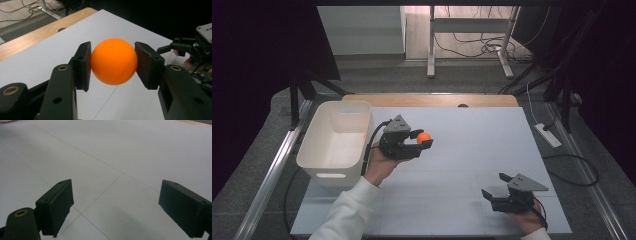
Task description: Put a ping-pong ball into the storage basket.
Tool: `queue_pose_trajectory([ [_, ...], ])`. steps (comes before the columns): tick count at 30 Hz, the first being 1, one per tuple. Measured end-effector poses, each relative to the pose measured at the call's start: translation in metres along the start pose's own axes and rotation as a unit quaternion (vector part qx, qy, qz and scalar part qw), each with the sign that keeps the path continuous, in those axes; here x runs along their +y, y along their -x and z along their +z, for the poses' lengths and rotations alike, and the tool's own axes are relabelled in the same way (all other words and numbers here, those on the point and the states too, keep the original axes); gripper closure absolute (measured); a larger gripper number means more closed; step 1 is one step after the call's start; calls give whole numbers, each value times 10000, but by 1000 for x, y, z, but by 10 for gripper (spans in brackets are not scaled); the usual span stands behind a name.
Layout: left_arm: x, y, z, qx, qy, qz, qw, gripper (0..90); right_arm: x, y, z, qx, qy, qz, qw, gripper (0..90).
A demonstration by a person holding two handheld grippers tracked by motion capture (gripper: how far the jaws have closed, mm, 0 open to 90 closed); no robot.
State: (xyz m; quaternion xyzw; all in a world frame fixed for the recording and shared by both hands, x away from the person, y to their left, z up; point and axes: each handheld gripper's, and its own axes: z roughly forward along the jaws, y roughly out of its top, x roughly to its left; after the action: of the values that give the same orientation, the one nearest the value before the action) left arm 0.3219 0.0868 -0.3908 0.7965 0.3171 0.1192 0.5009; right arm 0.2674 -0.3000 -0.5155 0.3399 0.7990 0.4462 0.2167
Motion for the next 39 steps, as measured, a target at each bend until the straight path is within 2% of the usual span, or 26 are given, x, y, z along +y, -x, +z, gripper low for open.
queue_pose_trajectory([
  [16,3,-4,-12,119,136,-18,9998,500,0,0,0,1,-1,-29,10000,122],
  [24,5,-8,-26,270,261,-21,9993,500,0,0,0,-3,1,-26,10000,123],
  [39,10,-12,-42,504,402,22,9979,500,0,0,0,-2,-2,-18,10000,123],
])
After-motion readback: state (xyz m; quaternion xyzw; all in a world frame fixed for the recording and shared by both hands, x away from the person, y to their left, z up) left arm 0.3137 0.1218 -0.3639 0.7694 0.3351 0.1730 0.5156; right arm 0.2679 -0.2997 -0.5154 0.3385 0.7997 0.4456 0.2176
